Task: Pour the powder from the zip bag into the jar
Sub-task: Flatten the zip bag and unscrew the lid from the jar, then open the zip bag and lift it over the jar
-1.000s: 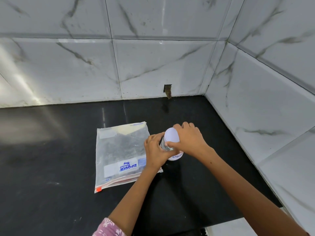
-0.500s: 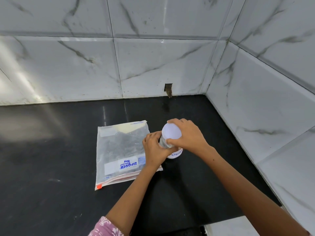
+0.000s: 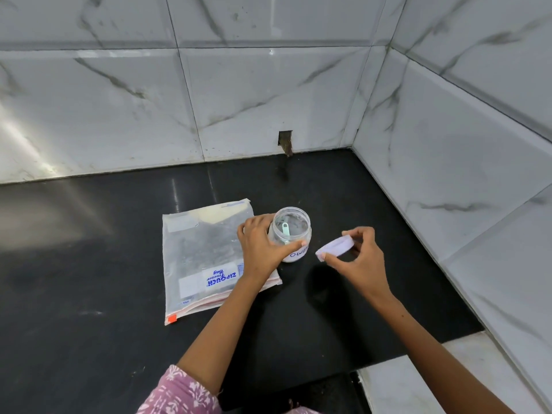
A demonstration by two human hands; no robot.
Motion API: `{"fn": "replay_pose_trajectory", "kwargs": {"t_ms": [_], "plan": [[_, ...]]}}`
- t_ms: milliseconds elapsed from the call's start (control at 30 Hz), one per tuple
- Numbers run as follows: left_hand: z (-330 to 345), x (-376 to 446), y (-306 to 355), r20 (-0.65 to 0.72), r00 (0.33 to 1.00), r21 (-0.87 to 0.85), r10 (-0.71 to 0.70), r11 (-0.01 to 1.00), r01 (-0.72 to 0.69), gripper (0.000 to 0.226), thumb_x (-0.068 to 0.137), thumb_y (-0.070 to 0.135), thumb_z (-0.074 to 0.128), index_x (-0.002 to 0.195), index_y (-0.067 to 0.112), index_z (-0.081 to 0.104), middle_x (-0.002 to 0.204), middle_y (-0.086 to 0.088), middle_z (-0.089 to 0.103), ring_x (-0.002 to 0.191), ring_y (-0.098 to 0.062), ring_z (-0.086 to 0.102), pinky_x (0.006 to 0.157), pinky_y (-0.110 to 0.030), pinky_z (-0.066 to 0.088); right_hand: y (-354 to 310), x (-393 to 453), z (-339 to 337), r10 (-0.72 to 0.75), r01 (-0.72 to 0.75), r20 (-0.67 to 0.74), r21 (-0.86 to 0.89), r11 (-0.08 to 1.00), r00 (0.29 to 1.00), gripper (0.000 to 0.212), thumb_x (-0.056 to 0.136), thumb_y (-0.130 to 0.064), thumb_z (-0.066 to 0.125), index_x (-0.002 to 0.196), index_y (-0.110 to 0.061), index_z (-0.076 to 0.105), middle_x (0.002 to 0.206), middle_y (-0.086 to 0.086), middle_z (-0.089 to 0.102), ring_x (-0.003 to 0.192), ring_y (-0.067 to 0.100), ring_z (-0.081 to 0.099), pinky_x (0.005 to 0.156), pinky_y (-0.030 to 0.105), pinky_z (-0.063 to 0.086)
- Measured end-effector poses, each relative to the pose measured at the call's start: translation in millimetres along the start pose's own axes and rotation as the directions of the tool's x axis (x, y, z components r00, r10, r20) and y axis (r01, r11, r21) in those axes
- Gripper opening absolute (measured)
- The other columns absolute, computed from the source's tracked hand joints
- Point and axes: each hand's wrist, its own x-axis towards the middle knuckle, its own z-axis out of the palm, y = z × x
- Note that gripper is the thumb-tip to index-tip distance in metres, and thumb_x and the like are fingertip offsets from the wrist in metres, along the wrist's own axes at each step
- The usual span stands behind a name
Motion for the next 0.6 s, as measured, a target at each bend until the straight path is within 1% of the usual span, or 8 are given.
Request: {"fn": "replay_pose_trajectory", "kwargs": {"t_ms": [67, 167, 200, 367, 400, 467, 533, 600], "plan": [[0, 0, -2, -0.002, 1.000, 0.014, 0.020, 1.000, -0.020, 0.061, 0.049, 0.055, 0.084, 0.096, 0.022, 0.066, 0.099, 0.002, 0.068, 0.099, -0.018, 0.055, 0.092, -0.038, 0.033, 12, -10, 3, 0.021, -0.020, 0.056, -0.012, 1.000, 0.998, 0.063, 0.053, -0.041, 0.085, 0.099, -0.028, 0.043, 0.105, -0.008, 0.057, 0.098, 0.011, 0.060, 0.082, 0.034, 0.055], [-1, 0, -2, 0.010, 1.000, 0.044, 0.024, 0.999, -0.024, 0.062, 0.051, 0.058, 0.083, 0.097, 0.021, 0.066, 0.100, 0.001, 0.069, 0.099, -0.019, 0.057, 0.093, -0.038, 0.033, 24, -22, 12, 0.024, -0.020, 0.111, -0.037, 0.999, 0.994, 0.061, 0.053, -0.040, 0.086, 0.095, -0.030, 0.042, 0.106, -0.011, 0.057, 0.100, 0.008, 0.059, 0.081, 0.023, 0.052], [-1, 0, -2, 0.013, 1.000, 0.054, 0.020, 0.998, -0.021, 0.063, 0.051, 0.058, 0.082, 0.099, 0.021, 0.066, 0.101, 0.000, 0.069, 0.100, -0.020, 0.057, 0.093, -0.038, 0.033, 26, -24, 14, 0.022, -0.014, 0.129, -0.067, 0.998, 0.991, 0.062, 0.054, -0.040, 0.085, 0.096, -0.030, 0.042, 0.107, -0.011, 0.056, 0.101, 0.009, 0.057, 0.080, 0.021, 0.052], [-8, -7, 1, 0.088, 0.996, 0.036, -0.005, 0.999, 0.002, 0.070, 0.055, 0.055, 0.082, 0.112, 0.020, 0.061, 0.116, -0.001, 0.065, 0.112, -0.021, 0.053, 0.100, -0.037, 0.029, 29, -30, 17, 0.004, 0.037, 0.205, -0.195, 0.980, 0.979, 0.066, 0.058, -0.042, 0.082, 0.109, -0.027, 0.042, 0.113, -0.009, 0.052, 0.101, 0.009, 0.054, 0.078, 0.026, 0.052], [-11, -10, -1, 0.102, 0.995, 0.035, -0.010, 0.999, 0.007, 0.072, 0.056, 0.054, 0.082, 0.116, 0.019, 0.060, 0.120, -0.001, 0.063, 0.114, -0.021, 0.051, 0.101, -0.036, 0.028, 26, -30, 19, -0.015, 0.059, 0.196, -0.220, 0.974, 0.980, 0.066, 0.060, -0.042, 0.081, 0.111, -0.026, 0.043, 0.115, -0.009, 0.051, 0.101, 0.009, 0.054, 0.078, 0.027, 0.052], [-22, -14, -8, 0.123, 0.992, 0.039, -0.011, 0.999, 0.006, 0.072, 0.059, 0.050, 0.083, 0.118, 0.016, 0.061, 0.123, -0.003, 0.062, 0.116, -0.021, 0.050, 0.102, -0.036, 0.031, 16, -32, 22, -0.088, 0.119, 0.131, -0.260, 0.958, 0.988, 0.059, 0.065, -0.038, 0.079, 0.113, -0.023, 0.047, 0.116, -0.009, 0.051, 0.099, 0.008, 0.055, 0.076, 0.029, 0.052], [-39, -19, -18, 0.145, 0.989, 0.044, 0.009, 0.999, -0.015, 0.058, 0.066, 0.045, 0.081, 0.113, 0.014, 0.065, 0.119, -0.004, 0.065, 0.113, -0.023, 0.053, 0.098, -0.035, 0.038, 1, -34, 28, -0.176, 0.182, 0.048, -0.258, 0.949, 0.983, 0.046, 0.071, -0.035, 0.076, 0.107, -0.022, 0.051, 0.110, -0.009, 0.053, 0.093, 0.006, 0.056, 0.073, 0.028, 0.052], [-60, -24, -32, 0.180, 0.984, 0.080, 0.014, 0.996, -0.029, 0.043, 0.072, 0.038, 0.079, 0.106, 0.014, 0.070, 0.112, -0.004, 0.068, 0.108, -0.023, 0.056, 0.092, -0.030, 0.039, -17, -37, 38, -0.294, 0.294, 0.038, -0.248, 0.923, 0.955, 0.032, 0.076, -0.031, 0.073, 0.099, -0.020, 0.054, 0.101, -0.009, 0.057, 0.083, 0.006, 0.057, 0.068, 0.026, 0.052]]}}
